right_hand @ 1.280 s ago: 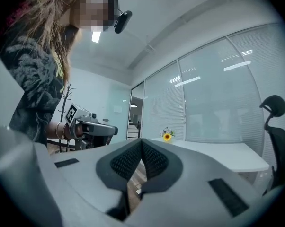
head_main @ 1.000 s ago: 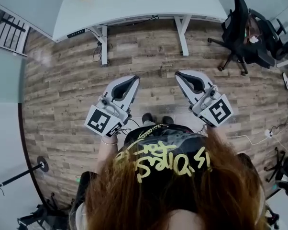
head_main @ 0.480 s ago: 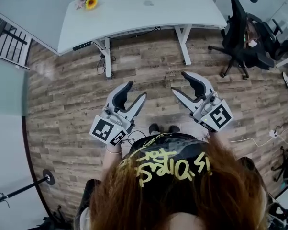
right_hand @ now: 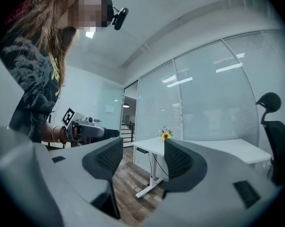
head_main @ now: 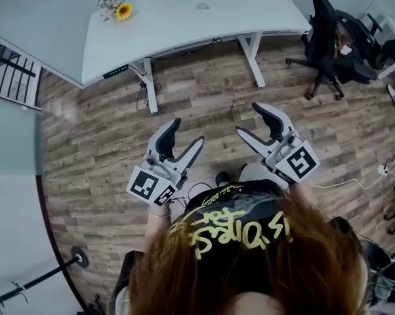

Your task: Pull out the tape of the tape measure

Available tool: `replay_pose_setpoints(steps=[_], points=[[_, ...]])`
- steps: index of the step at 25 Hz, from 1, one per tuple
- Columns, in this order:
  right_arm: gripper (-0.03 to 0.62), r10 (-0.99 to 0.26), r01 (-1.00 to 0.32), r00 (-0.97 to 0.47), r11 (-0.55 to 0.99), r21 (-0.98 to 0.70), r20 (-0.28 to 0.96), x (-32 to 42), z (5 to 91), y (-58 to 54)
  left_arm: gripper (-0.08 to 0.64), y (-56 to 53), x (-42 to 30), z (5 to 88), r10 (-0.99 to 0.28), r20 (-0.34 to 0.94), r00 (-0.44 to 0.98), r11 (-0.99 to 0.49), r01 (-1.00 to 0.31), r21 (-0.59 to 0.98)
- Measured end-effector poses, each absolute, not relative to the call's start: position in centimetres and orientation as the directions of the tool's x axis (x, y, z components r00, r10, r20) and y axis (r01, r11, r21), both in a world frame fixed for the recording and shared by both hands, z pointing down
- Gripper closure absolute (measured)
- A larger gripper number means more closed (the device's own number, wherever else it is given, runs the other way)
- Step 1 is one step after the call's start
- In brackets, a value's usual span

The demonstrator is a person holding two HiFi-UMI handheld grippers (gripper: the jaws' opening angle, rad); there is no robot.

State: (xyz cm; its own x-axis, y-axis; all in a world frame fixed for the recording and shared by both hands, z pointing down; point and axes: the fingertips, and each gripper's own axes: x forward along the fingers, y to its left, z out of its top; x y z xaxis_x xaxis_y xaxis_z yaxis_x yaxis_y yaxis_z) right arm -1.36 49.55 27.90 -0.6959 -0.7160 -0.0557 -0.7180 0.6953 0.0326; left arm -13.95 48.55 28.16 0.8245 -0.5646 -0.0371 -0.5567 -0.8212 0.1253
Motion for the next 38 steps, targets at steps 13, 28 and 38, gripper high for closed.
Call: replay_pose_setpoints(steps=[13,28,38], points=[[0.337,-0.72,-0.72,-0.693,0.694,-0.02,-0.032,-1.2,28.6,47.0,0.275,46.8,-13.8,28.7,-0.553,-0.061,0.831,-0.827,-0.538,0.166],[0.337,-0.679,-0.678,-0.732,0.734,-0.04,-0.064,1.7,29.0,35.5,0.299,36.2,-11.2,29.2,-0.604,-0.006,0.797,-0.79,-0.598,0.135],[0.337,-0.68,-0.678,-0.722,0.732,-0.065,-0.127,7.3,27.8,25.8,0.307,27.3,-5.8,27.7,-0.591,-0.002,0.807,-0.802,-0.587,0.107]])
